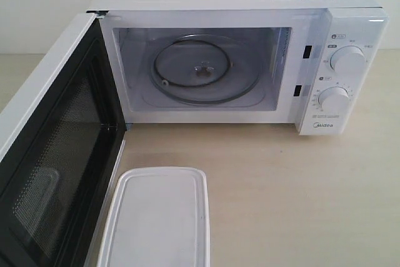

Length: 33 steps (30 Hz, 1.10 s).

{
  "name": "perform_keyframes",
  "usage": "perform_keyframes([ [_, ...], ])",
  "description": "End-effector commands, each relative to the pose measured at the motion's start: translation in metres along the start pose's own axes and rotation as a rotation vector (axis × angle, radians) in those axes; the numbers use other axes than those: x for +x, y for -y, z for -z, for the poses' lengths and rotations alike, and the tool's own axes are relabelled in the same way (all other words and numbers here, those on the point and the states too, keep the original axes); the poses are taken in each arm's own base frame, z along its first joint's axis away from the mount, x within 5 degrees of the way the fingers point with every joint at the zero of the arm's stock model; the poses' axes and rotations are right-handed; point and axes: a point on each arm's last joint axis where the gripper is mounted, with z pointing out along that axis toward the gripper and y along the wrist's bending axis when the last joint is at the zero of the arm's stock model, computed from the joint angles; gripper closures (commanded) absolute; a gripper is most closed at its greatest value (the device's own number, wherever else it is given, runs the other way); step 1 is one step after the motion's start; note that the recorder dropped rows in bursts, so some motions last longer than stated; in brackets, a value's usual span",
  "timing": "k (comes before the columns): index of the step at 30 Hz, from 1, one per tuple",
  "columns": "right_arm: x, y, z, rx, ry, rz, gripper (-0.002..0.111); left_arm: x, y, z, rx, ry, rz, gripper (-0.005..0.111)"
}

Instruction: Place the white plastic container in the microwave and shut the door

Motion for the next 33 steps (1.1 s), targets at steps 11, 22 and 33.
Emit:
perform_keyframes([
  [11,0.06,0.004,-0.12,0.132,-0.811,-0.102,0.108,0.001,0.0,0.0,-0.004,-0.004,0.009,0.102],
  [22,0.176,-0.014,-0.095,-0.263,-1.562,-0.375,0.108,0.001,0.0,0.0,-0.004,-0.004,0.009,0.102],
  [33,0.265,-0.012,-0.014,-0.35,-1.62,-0.798,0.108,0.001,0.0,0.0,-0.004,-0.004,0.009,0.102],
])
